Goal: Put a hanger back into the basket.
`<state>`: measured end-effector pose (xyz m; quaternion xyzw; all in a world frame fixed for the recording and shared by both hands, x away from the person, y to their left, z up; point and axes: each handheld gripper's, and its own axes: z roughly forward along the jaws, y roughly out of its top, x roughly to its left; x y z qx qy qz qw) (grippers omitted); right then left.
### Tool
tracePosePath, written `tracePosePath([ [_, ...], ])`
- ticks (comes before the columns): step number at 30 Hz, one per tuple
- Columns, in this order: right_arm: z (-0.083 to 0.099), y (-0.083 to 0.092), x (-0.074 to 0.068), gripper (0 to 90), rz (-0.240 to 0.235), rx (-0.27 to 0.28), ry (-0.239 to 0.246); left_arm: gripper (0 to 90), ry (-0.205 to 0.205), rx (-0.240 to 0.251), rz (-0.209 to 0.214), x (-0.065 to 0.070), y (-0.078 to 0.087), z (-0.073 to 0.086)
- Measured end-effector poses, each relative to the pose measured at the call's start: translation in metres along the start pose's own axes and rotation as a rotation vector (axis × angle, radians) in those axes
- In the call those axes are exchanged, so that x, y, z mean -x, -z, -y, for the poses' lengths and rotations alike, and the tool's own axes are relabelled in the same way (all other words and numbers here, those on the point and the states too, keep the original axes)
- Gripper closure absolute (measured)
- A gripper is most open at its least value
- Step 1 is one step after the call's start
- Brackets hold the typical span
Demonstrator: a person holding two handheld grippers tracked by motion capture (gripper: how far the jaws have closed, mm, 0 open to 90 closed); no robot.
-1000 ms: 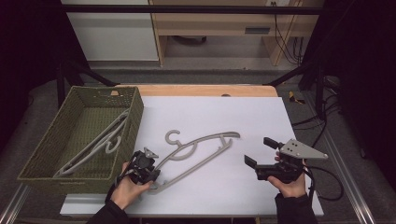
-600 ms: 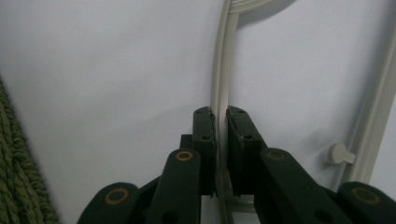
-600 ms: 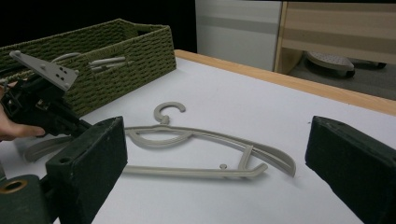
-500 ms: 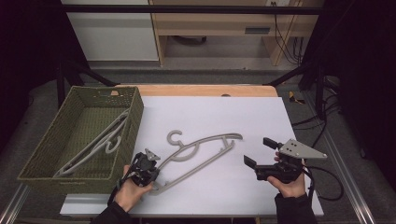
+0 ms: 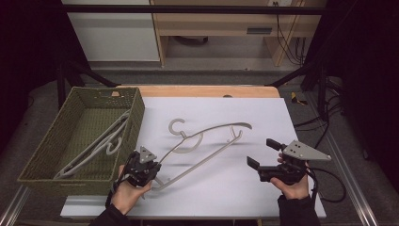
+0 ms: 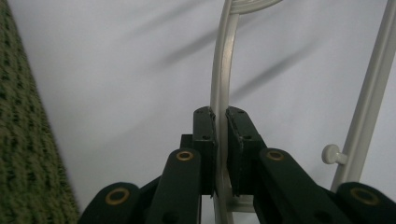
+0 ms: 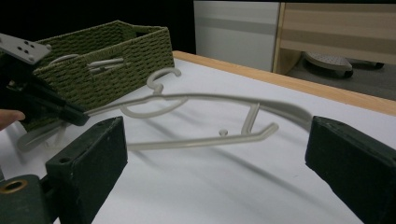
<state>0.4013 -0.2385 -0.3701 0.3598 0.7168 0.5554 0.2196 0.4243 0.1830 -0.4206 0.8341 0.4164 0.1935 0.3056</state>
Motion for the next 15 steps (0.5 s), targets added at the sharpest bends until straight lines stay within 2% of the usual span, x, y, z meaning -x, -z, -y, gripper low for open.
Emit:
tracePosePath([
  [4,0.0,0.001,0.0,5.8,0.003,0.001,0.003,83.0,-0.014,0.033,-0.013,0.0,0.013,-0.005],
  [9,0.0,0.002,0.002,5.8,0.008,0.005,-0.002,82.9,-0.006,0.08,-0.021,-0.005,0.031,-0.012],
  [12,0.0,0.003,0.003,5.8,0.011,0.004,-0.003,82.9,-0.007,0.119,-0.049,-0.008,0.044,-0.016],
  [15,0.001,0.002,0.003,5.8,0.016,0.002,-0.004,82.9,0.003,0.155,-0.057,-0.013,0.057,-0.019],
])
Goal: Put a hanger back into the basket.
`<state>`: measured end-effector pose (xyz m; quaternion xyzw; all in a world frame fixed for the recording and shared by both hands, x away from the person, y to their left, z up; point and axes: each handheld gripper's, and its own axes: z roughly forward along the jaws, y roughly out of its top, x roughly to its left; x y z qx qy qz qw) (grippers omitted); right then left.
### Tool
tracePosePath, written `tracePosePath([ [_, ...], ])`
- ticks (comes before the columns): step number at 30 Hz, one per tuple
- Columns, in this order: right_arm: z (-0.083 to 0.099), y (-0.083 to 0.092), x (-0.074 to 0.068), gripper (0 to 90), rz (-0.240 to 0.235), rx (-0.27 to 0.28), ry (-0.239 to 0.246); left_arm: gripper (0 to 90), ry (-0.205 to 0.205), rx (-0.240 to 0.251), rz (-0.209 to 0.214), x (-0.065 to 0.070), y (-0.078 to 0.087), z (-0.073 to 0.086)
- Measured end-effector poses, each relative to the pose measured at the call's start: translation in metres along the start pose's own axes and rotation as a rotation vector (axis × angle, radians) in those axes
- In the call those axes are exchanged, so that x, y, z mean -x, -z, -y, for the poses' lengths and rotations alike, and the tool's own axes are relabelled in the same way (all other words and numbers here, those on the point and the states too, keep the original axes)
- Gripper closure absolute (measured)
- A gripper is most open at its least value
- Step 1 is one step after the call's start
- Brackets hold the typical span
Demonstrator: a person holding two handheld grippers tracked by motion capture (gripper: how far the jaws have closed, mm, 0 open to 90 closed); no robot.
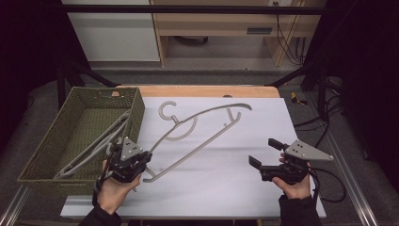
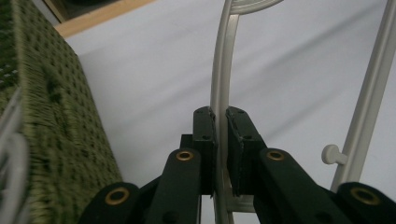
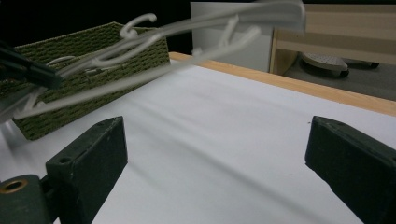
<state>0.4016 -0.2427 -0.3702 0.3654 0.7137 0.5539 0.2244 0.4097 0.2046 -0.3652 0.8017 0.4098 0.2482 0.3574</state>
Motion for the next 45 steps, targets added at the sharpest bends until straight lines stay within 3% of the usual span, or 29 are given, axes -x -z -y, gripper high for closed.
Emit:
tracePosePath([
  [8,0.0,0.0,0.0,5.8,0.002,-0.002,0.001,82.9,0.003,0.059,-0.052,-0.023,0.031,-0.018],
  [14,0.0,0.0,0.0,5.8,0.0,0.0,0.002,82.9,-0.009,0.073,-0.107,-0.044,0.051,-0.031],
  [24,0.0,-0.001,0.0,5.8,-0.001,-0.002,0.003,82.9,0.005,0.075,-0.182,-0.093,0.076,-0.037],
  [32,0.001,-0.002,0.001,5.8,0.0,-0.006,0.001,82.9,0.009,0.019,-0.276,-0.134,0.079,-0.024],
  [45,0.002,-0.004,0.001,5.8,0.0,-0.011,-0.001,82.9,0.069,-0.063,-0.372,-0.186,0.072,0.023],
])
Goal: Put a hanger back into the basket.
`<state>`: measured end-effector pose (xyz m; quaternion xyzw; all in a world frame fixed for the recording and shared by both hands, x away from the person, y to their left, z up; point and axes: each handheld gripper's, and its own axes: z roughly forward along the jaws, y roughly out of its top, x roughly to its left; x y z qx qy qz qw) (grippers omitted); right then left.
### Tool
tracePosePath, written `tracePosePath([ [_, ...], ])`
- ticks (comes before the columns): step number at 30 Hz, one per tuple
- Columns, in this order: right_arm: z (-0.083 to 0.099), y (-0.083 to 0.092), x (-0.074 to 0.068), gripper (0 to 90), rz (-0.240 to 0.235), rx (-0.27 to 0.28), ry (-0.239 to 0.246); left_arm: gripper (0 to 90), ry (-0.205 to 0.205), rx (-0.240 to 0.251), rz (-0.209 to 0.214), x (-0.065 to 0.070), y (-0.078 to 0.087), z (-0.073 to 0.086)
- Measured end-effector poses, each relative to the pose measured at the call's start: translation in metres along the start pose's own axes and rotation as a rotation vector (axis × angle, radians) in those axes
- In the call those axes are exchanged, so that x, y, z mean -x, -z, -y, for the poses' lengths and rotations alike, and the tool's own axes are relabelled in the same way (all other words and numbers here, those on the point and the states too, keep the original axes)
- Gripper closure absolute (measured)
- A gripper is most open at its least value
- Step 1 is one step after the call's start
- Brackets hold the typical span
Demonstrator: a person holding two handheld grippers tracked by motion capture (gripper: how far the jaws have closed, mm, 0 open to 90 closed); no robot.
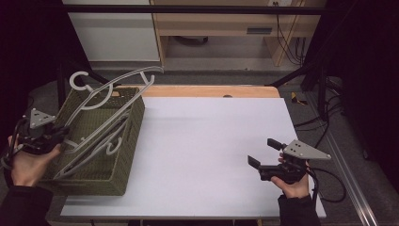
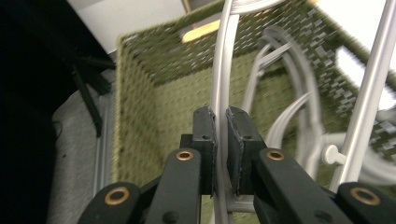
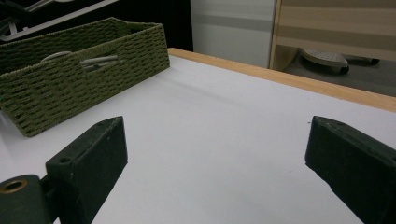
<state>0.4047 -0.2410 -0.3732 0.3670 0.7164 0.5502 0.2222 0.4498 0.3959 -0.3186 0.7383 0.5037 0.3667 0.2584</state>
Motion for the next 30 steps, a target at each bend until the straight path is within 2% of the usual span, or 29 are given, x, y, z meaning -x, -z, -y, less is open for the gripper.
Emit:
tracePosePath([
  [9,0.0,-0.001,0.0,5.8,0.003,-0.005,0.003,82.9,-0.006,-0.043,-0.057,-0.023,-0.007,0.021],
  [18,0.001,-0.001,-0.001,5.8,0.003,-0.008,-0.001,82.8,0.019,-0.083,-0.064,-0.034,-0.017,0.036],
  [22,0.001,-0.002,0.0,5.8,0.002,-0.008,0.003,82.8,0.014,-0.108,-0.068,-0.038,-0.019,0.041],
  [30,0.001,-0.002,-0.001,5.8,0.002,-0.012,0.0,82.8,0.005,-0.119,-0.079,-0.047,-0.021,0.048],
])
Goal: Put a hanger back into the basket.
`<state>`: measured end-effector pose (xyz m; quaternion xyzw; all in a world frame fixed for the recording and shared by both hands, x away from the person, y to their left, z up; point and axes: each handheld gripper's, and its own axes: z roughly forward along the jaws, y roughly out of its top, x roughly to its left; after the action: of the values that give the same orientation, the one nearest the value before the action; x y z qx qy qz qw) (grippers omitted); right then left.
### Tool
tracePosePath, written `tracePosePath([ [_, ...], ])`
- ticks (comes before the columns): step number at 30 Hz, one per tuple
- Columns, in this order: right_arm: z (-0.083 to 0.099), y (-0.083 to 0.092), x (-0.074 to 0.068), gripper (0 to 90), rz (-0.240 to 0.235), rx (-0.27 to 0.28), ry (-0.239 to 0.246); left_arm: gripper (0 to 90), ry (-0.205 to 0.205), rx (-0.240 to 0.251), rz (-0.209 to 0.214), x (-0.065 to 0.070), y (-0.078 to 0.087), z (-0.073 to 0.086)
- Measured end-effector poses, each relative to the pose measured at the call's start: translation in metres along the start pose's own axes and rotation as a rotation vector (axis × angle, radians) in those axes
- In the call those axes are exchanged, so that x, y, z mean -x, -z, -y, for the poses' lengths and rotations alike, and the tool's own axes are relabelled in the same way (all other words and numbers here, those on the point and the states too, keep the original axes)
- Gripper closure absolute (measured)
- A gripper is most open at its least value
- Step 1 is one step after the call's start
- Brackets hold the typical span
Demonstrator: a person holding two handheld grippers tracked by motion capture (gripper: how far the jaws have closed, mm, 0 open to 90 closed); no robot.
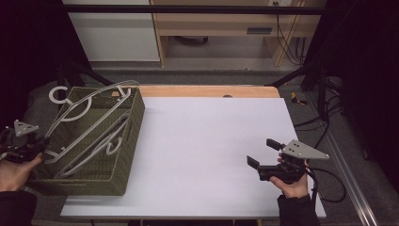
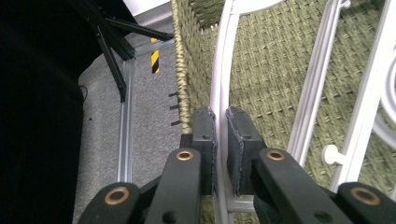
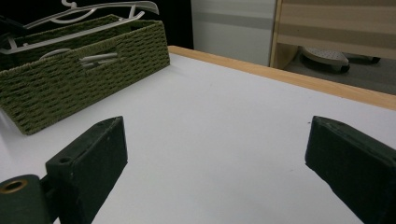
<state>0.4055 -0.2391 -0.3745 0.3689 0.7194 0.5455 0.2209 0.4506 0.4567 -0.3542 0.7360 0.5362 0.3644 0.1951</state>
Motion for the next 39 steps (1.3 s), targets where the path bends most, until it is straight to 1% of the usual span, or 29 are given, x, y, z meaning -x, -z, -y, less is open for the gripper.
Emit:
tracePosePath([
  [3,0.0,0.0,0.0,5.8,0.001,0.0,0.001,82.8,-0.012,-0.008,-0.006,-0.002,-0.003,0.003],
  [11,0.0,0.0,0.0,5.8,-0.003,-0.003,0.004,82.8,-0.019,-0.024,-0.006,-0.001,-0.007,0.005],
  [20,0.0,0.0,0.0,5.8,-0.003,-0.003,0.004,82.8,-0.022,-0.019,-0.015,-0.001,-0.006,0.006],
  [23,0.0,0.0,0.0,5.8,-0.001,-0.001,0.004,82.8,-0.024,-0.01,-0.028,0.0,-0.003,0.006],
  [27,0.001,-0.001,0.0,5.8,-0.002,-0.004,0.003,82.8,-0.047,0.007,-0.047,0.002,0.002,0.005],
  [32,0.001,-0.002,0.0,5.8,-0.003,-0.005,0.005,82.8,-0.072,-0.005,-0.08,0.007,0.003,0.003],
  [37,0.001,-0.002,0.0,5.8,-0.004,-0.005,0.005,82.8,-0.046,-0.026,-0.09,0.007,-0.002,0.005],
  [39,0.001,-0.002,0.0,5.8,-0.004,-0.004,0.004,82.8,-0.042,-0.022,-0.084,0.008,-0.002,0.006],
])
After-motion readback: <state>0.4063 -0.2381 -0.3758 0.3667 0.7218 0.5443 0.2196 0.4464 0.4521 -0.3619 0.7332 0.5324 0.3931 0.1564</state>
